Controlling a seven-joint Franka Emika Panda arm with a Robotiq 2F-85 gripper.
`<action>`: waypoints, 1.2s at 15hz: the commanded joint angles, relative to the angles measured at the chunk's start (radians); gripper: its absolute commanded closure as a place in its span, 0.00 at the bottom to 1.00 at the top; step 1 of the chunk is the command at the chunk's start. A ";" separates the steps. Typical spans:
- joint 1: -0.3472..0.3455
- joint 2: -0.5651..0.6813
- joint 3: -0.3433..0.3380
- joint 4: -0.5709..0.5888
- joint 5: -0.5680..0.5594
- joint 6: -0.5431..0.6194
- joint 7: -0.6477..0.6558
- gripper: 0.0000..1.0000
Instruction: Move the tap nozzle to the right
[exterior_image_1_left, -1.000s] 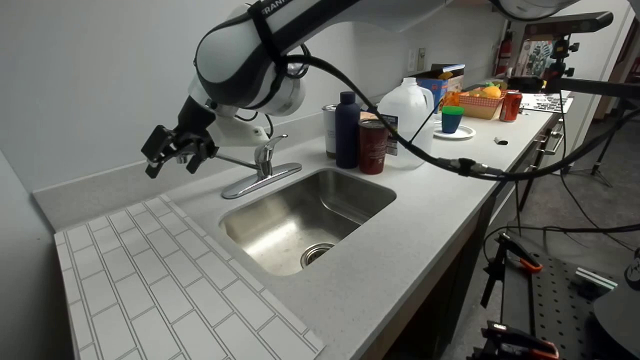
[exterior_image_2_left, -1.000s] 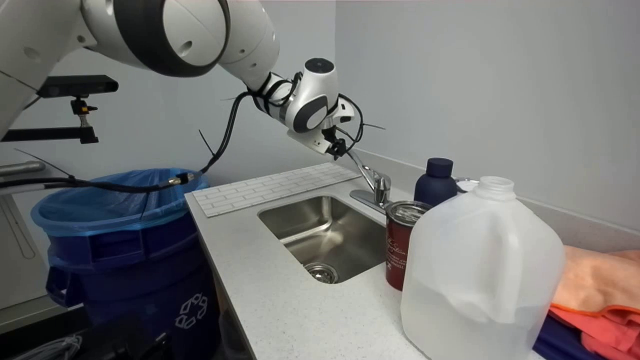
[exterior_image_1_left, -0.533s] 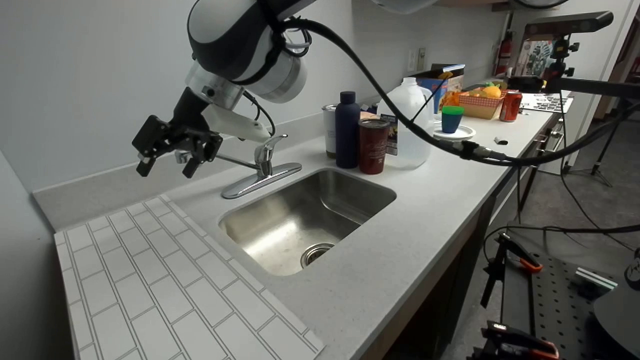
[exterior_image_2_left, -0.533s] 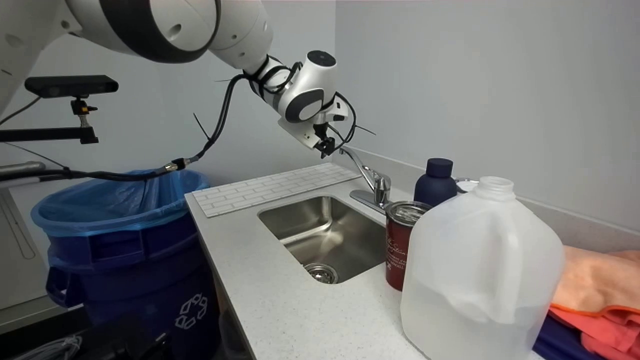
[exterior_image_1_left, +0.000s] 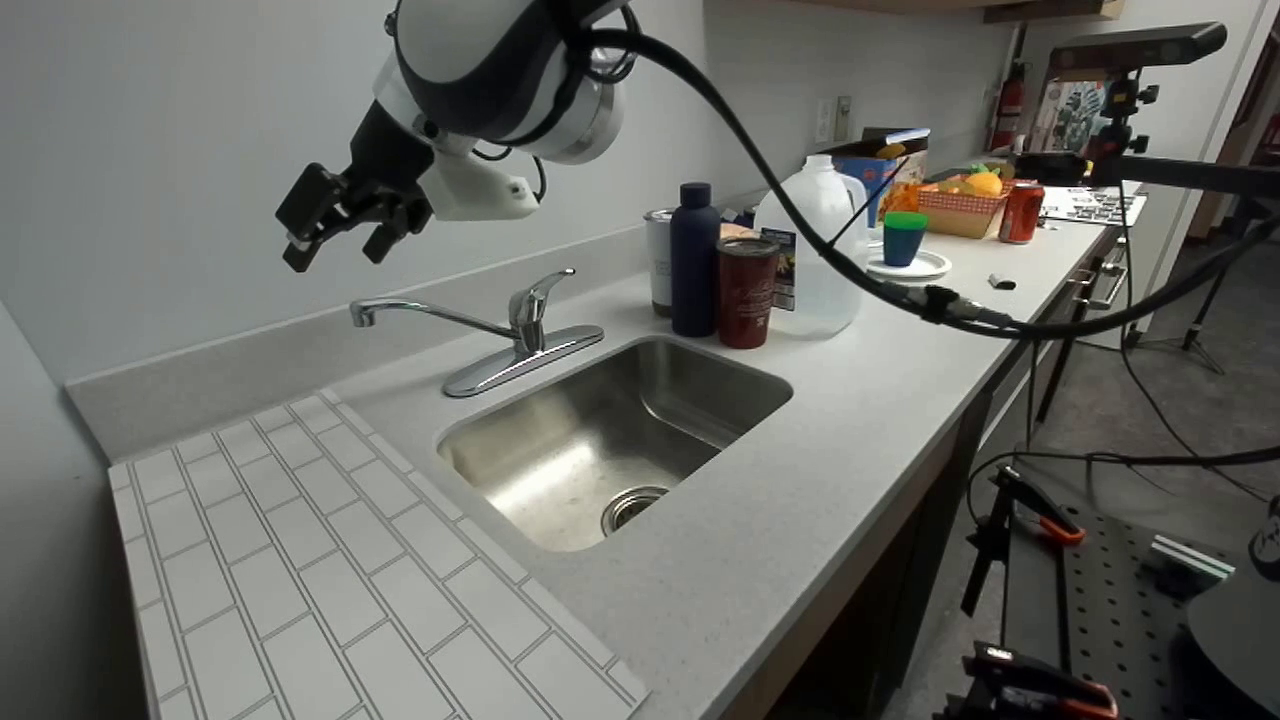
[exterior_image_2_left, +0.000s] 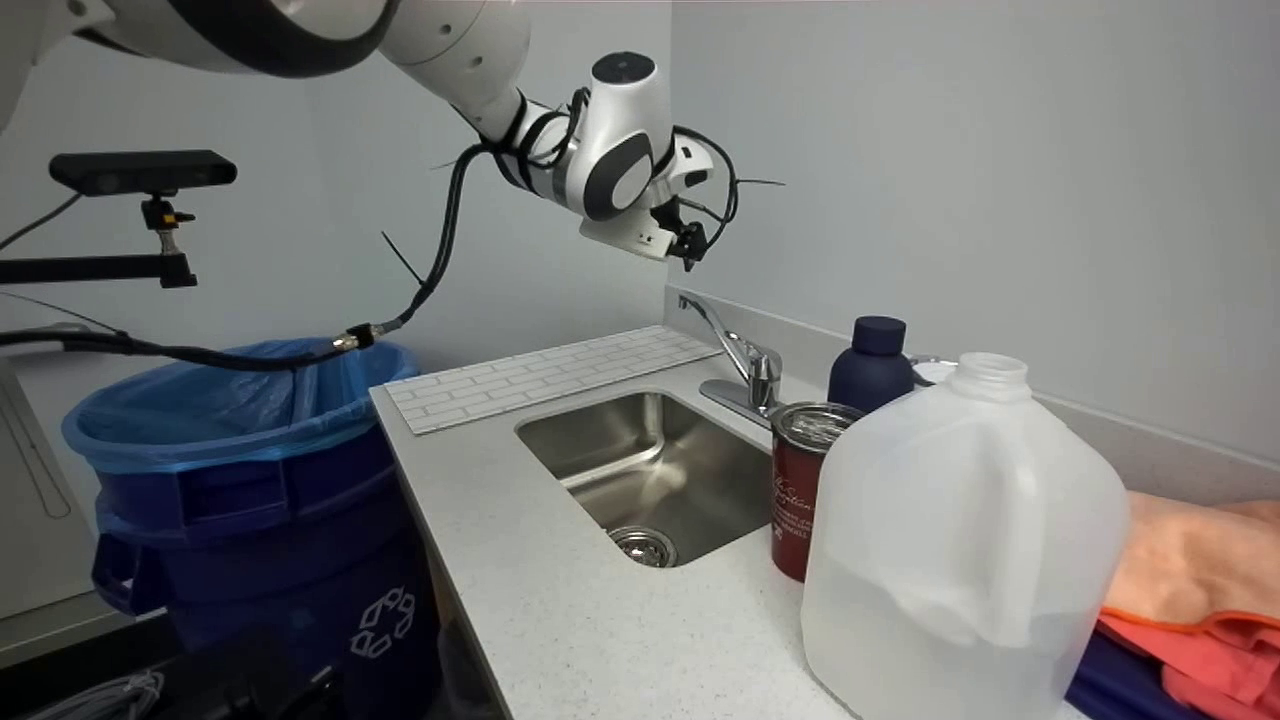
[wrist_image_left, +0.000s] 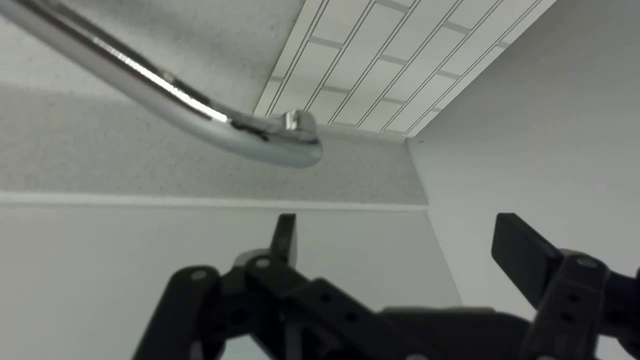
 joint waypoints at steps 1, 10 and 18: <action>0.054 0.082 -0.094 0.060 -0.095 0.144 0.017 0.00; 0.038 0.267 -0.085 0.220 -0.133 0.186 0.021 0.00; -0.035 0.270 0.071 0.270 0.005 -0.058 0.044 0.00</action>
